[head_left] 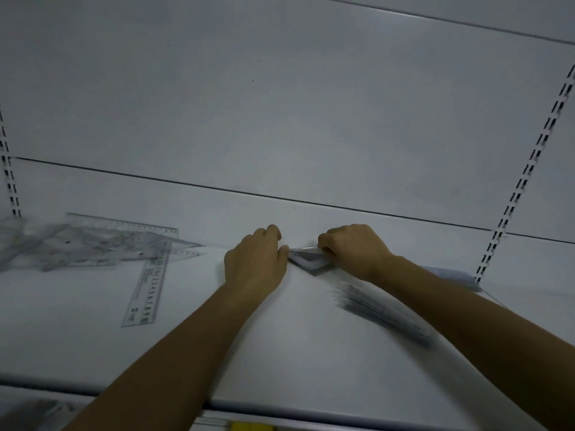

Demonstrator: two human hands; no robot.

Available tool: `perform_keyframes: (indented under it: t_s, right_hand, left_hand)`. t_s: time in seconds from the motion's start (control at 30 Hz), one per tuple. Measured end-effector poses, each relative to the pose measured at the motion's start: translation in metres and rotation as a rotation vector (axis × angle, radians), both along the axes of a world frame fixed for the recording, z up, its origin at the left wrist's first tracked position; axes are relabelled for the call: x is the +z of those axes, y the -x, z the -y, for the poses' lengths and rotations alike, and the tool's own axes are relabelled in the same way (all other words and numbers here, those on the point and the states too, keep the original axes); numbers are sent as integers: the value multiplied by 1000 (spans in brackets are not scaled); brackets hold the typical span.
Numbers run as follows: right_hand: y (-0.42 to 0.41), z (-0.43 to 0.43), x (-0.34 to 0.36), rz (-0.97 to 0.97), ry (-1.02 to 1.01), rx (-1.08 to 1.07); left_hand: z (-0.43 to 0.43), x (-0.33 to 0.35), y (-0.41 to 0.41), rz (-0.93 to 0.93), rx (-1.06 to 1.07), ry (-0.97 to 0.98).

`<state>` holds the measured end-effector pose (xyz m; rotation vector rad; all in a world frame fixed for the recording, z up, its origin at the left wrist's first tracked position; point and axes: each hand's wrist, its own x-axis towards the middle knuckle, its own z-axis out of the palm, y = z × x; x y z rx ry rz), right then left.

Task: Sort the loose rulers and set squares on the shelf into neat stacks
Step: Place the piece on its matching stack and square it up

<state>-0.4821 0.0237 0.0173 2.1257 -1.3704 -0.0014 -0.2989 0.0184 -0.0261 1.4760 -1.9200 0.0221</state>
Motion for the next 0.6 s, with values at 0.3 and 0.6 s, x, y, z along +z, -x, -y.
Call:
perform_keyframes:
  t_s: [0.3,0.6]
  right_hand:
    - [-2,6,-3,97,-228,-64]
    - [-51,-28,11,55,-45,-12]
  left_hand:
    - [1,-6,-2,68,-28,-23]
    - [-9,7,-6,266,69,2]
